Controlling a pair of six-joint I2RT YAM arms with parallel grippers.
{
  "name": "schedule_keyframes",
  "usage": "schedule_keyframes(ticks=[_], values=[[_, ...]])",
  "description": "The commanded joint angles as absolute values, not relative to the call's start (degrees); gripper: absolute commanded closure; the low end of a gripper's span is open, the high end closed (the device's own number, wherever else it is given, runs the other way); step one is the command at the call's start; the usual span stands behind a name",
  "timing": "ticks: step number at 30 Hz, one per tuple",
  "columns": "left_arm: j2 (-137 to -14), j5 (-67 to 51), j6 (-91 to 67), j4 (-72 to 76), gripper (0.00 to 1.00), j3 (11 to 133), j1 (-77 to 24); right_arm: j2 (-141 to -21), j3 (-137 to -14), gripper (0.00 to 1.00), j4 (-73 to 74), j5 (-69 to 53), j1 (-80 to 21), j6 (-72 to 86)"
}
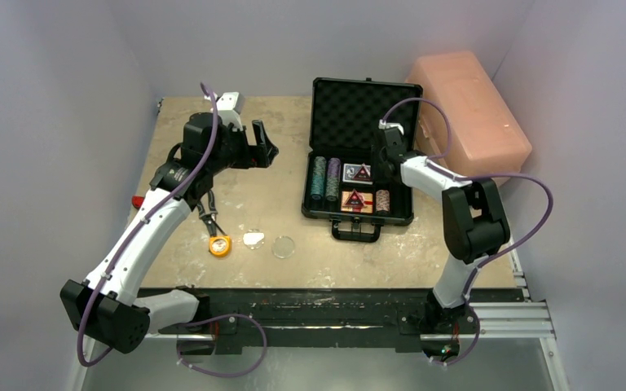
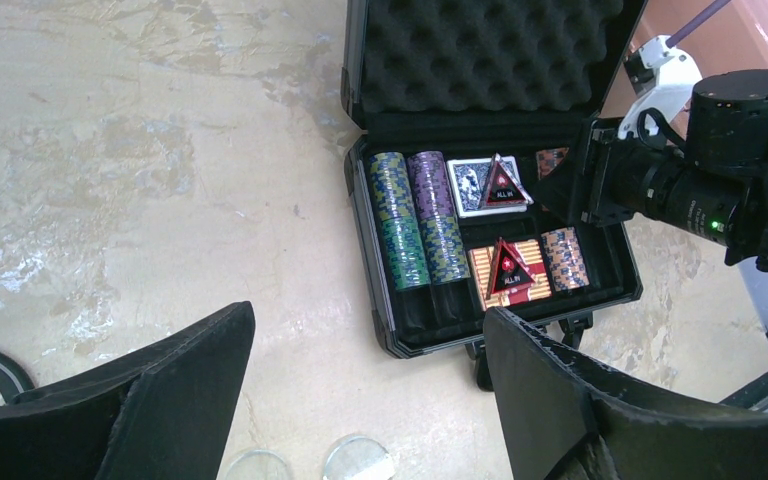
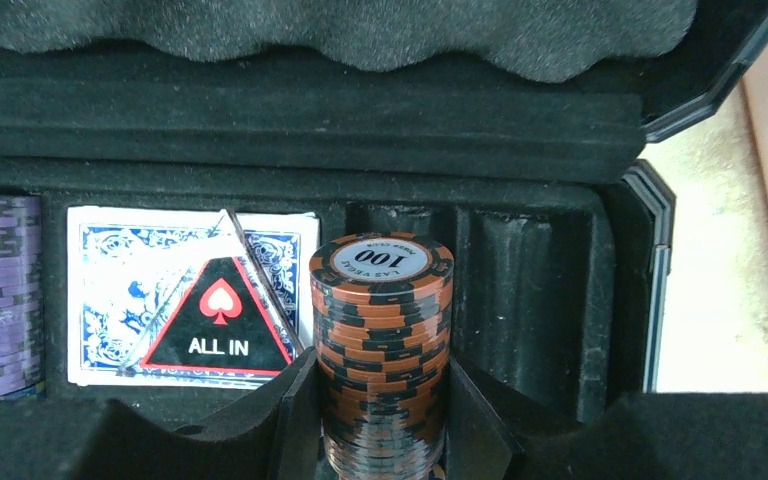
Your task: Pack up texas hold em set
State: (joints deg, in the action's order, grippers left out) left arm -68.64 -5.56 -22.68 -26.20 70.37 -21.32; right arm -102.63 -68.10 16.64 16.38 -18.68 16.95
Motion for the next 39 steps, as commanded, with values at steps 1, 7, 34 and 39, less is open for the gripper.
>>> schedule_keyframes(ticks=[1,7,34,39], values=[[-68.7,-5.8,-21.1,-24.7,0.16,70.8,-20.9,-102.2,-68.5,1.00,13.2,15.1,-18.3,17.7],[-68.7,-5.8,-21.1,-24.7,0.16,70.9,-20.9,-102.7,-67.9,1.00,13.4,14.8,-18.3,17.8],[-69.1,-6.1,-21.0,-24.8,0.16,71.0,-20.9,-100.7,-67.2,1.00,17.8,15.3,-18.2,18.3],[-69.3,-6.1,-21.0,-24.8,0.16,71.0,-20.9,-99.9,-67.4,1.00,18.6,16.1,-18.2,18.2]])
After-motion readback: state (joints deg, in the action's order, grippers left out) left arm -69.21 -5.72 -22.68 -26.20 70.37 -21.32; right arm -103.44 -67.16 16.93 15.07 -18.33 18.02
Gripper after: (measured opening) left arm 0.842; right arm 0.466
